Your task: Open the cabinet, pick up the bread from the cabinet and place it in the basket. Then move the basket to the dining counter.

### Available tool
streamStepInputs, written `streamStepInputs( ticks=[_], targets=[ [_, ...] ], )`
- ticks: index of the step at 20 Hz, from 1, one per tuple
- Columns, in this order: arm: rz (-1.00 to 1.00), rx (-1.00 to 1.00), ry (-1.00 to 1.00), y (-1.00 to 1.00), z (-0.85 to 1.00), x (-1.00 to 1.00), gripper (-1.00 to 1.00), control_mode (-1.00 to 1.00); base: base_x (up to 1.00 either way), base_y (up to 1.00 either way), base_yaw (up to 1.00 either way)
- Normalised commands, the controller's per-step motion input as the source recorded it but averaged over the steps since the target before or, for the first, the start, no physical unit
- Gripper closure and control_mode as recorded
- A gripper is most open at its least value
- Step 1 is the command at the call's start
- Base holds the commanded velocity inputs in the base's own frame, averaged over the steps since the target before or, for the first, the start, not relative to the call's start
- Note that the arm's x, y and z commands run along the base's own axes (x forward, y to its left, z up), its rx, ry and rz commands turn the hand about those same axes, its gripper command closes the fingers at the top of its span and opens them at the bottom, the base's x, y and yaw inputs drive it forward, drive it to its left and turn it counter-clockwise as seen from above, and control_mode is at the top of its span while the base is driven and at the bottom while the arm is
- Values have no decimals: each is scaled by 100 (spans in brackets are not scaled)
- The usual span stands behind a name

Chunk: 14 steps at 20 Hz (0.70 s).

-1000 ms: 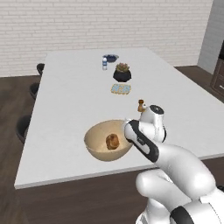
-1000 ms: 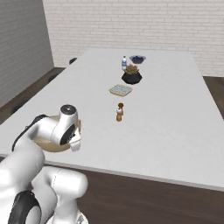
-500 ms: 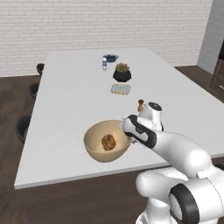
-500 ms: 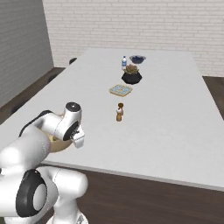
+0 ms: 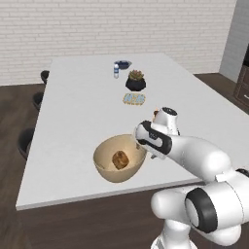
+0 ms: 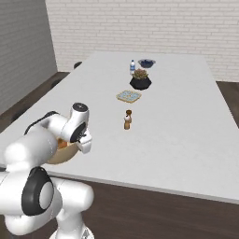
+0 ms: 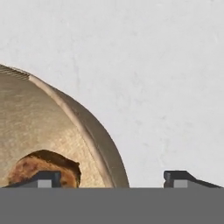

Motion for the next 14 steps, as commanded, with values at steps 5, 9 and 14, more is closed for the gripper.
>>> streamStepInputs(
  ticks=[5,9,14],
  targets=[
    [1,-8,-6,-3,77,-11,-100,-100,0,0,0],
    [-1,0,0,-40,92,-43,-100,-100,0,0,0],
    [-1,-1,-1,-44,80,-82,-100,-100,0,0,0]
  ],
)
